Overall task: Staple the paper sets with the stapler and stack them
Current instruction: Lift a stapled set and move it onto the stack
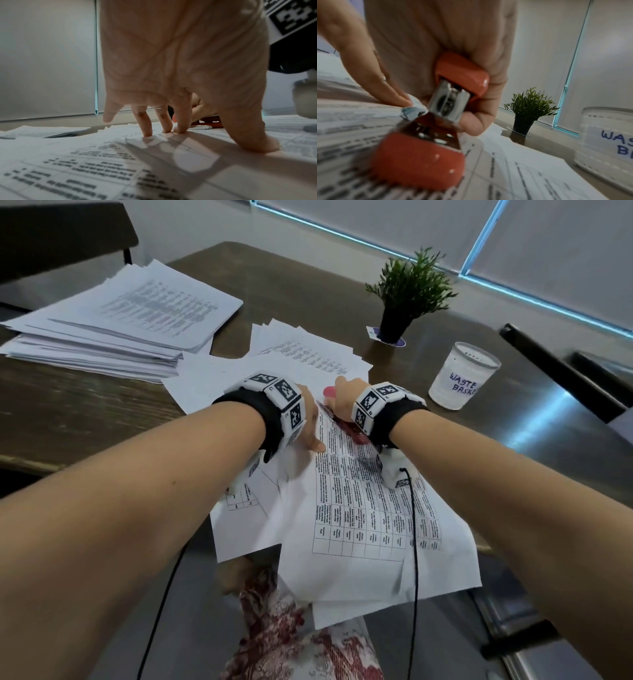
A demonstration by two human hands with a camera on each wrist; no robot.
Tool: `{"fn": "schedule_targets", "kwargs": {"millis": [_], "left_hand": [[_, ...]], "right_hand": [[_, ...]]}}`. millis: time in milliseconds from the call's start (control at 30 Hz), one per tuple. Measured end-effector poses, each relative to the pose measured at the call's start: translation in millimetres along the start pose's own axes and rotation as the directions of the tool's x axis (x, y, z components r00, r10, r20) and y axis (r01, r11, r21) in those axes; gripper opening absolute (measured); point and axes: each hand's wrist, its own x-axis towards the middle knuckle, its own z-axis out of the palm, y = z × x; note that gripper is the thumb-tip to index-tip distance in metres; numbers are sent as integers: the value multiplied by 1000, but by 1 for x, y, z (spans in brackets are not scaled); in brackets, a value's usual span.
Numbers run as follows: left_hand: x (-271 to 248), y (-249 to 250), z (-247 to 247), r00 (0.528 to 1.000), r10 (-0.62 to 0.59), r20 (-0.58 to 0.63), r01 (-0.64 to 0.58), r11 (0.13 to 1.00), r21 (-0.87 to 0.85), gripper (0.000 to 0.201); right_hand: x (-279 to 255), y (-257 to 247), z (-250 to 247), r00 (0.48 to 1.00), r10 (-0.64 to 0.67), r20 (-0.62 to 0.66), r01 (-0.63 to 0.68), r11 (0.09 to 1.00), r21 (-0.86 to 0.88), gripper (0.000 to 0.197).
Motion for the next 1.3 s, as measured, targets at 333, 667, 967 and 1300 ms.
{"fn": "schedule_targets", "kwargs": {"millis": [333,667,967,1300], "left_hand": [[-2,-5,1,1000,9,-17,-10,999,-48,71],[-5,-7,5,999,-11,-41,7,995,-97,78],[6,-19,8,999,-25,25,31,942,-335,59],[-1,-15,-12,960,-233,-156,113,831,-544,37]], "right_hand": [[12,-1,1,999,-37,-27,39,995,90,41],[17,-4,-3,997,-77,-14,78,991,111,42],[-7,22,-4,994,-108,22,101,974,201,47],[-32,41,-16,999,-49,-8,49,946,320,49]]}}
